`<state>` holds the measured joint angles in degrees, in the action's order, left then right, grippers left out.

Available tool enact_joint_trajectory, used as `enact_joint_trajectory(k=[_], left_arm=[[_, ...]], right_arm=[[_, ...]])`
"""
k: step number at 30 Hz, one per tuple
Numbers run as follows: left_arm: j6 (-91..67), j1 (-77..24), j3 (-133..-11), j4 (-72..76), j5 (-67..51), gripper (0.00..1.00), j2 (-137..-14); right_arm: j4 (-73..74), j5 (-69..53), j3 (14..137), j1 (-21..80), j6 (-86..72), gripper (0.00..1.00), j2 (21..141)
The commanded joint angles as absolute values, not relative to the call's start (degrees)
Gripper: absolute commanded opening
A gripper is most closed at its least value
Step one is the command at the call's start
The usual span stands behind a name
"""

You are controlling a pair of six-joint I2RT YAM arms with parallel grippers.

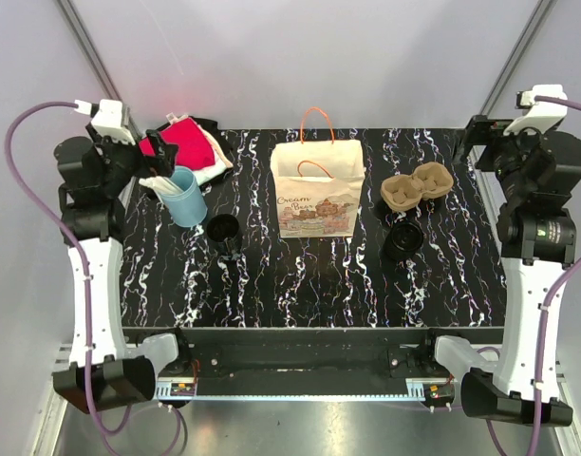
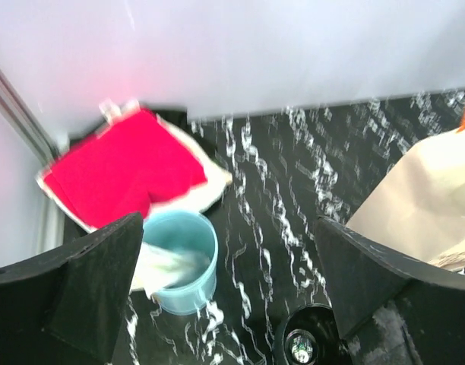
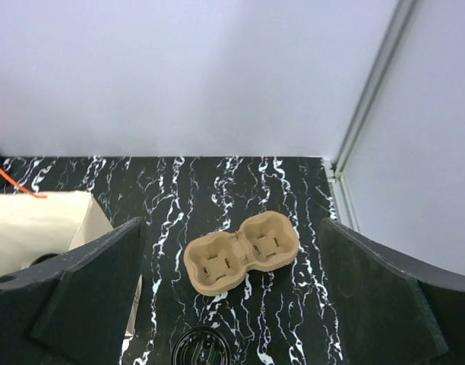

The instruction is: Pack the takeout coffee

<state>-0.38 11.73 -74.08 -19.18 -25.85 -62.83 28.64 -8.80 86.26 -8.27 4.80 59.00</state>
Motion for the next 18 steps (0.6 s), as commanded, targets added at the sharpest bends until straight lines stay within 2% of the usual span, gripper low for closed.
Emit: enact_joint_trajectory(k=[1,4,11,18], left_arm=[[-1.23,11.78,-82.17,-15.81,-29.18,0.99,-59.42],[-3.25,11.78,-84.55,-18.80,-29.44,0.99,-58.46],[-4.83,11.87,-80.34,-19.07,-24.88,0.99,-55.73],[-5.80,12.22,-77.61,-17.58,-25.66,0.99,-54.84]], right_arm=[[32.07,-4.13,92.80,-8.44,2.82,1.00,57.66],[34.09,-4.22,94.56,-8.44,1.15,1.00,57.22],[35.95,-5.18,94.48,-8.44,-1.40,1.00,55.90],[35.51,-6.59,93.25,-8.44,-2.02,1.00,53.97]])
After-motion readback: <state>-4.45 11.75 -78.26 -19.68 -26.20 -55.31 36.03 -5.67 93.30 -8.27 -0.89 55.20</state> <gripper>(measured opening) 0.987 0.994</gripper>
